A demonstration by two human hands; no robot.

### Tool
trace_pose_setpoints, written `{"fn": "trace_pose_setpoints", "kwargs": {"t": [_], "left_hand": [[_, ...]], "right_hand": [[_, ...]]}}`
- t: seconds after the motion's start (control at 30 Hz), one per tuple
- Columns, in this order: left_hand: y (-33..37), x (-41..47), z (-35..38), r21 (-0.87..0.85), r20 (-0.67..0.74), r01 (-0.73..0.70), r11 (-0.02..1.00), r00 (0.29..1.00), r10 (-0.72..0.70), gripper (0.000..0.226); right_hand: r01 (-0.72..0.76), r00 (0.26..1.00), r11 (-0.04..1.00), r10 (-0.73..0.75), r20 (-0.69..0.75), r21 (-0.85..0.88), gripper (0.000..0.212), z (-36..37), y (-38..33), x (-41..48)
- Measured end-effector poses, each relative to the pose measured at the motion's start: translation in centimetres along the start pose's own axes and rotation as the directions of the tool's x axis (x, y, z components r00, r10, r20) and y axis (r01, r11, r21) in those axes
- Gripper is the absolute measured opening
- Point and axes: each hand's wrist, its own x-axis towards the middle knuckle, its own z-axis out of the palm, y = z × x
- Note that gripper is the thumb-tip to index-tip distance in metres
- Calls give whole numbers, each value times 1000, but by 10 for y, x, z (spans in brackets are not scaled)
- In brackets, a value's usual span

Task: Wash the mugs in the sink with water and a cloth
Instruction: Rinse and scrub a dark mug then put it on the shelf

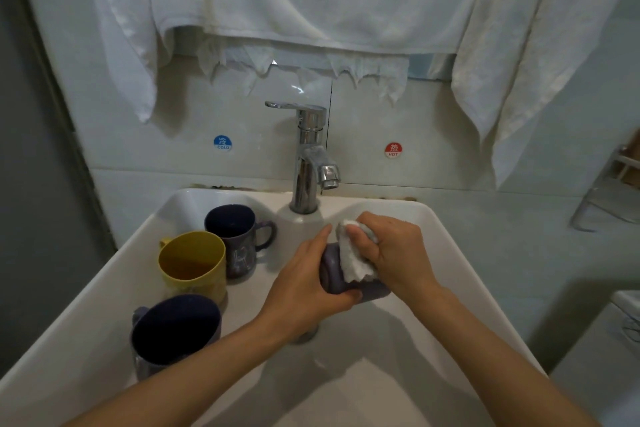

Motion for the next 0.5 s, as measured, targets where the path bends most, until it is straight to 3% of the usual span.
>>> {"fn": "trace_pose_setpoints", "kwargs": {"t": [0.13,0.23,0.4,0.47,0.5], "left_hand": [[-6,3,-2,35,-43,16,999,999,-14,104],[-12,5,-3,14,-89,3,1000,996,-1,101],[-14,7,4,-48,-129,23,999,991,-29,82],[-14,8,5,-100,-123,33,994,991,-45,74],[-14,9,3,-124,-118,34,992,992,-49,78]], "right_hand": [[-313,950,899,301,86,305,28,4,-7,-2],[-107,987,986,91,130,124,44,11,-11,-9],[5,992,999,-10,124,39,29,15,-10,-7],[-3,999,992,-3,52,124,27,11,-12,-5],[-92,995,970,96,-10,227,24,6,-13,-3]]}}
